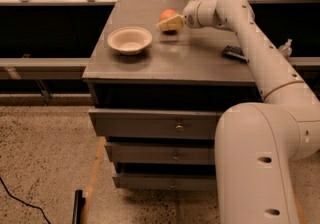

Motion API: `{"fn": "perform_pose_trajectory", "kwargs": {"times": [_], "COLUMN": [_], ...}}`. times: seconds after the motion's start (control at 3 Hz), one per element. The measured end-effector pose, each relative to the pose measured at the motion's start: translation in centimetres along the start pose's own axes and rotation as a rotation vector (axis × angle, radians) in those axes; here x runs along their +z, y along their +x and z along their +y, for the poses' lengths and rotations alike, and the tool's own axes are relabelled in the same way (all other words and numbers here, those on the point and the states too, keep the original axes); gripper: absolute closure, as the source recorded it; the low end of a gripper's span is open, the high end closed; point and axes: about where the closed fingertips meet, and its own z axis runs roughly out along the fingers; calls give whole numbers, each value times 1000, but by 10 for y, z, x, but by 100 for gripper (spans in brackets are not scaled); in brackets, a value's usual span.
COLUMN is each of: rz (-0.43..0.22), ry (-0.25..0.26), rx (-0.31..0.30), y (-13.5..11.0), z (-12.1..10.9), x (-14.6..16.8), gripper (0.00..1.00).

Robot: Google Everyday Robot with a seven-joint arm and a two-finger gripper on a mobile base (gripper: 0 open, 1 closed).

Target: Move orange near rxbar blueberry

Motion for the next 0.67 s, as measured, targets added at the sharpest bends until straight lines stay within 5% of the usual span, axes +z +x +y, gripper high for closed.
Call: {"fn": "perform_pose_trajectory", "kwargs": {"times": [0.33,0.67], "rz": [21,39], "ry": [0,-4], "rx": [8,17], "y": [9,19], "z": [-3,-7], "x": [11,16], "gripper": [14,38]}}
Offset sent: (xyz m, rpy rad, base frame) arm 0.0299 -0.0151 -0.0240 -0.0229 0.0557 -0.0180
